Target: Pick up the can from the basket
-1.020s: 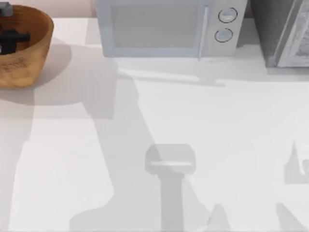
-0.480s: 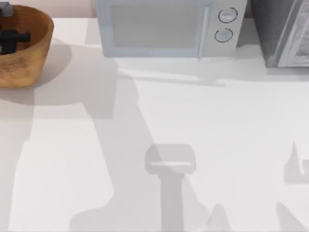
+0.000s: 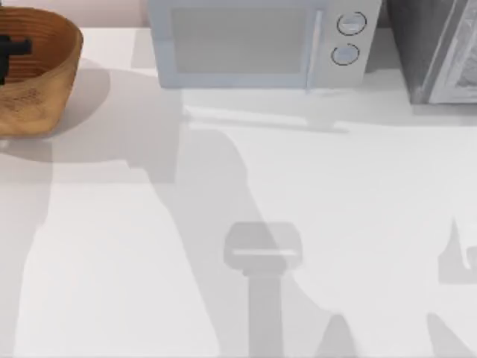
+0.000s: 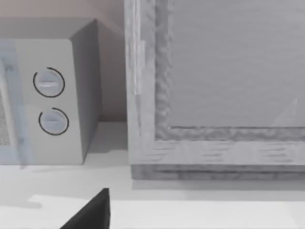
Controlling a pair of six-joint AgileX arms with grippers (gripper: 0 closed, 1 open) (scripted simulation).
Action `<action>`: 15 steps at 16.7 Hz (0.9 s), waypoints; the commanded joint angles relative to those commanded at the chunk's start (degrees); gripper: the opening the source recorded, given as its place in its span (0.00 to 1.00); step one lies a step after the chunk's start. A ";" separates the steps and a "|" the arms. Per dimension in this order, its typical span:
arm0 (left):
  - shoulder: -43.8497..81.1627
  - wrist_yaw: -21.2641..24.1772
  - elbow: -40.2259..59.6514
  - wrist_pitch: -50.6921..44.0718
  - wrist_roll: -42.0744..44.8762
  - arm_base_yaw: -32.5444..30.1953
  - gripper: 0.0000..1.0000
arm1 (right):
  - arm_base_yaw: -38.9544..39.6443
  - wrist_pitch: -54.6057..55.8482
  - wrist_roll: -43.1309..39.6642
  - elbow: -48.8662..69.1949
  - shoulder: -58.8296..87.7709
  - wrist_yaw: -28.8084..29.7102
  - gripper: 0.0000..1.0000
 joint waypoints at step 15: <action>-81.77 -1.38 -72.32 35.91 -2.82 -5.81 0.00 | 0.00 0.00 0.00 0.00 0.00 0.00 1.00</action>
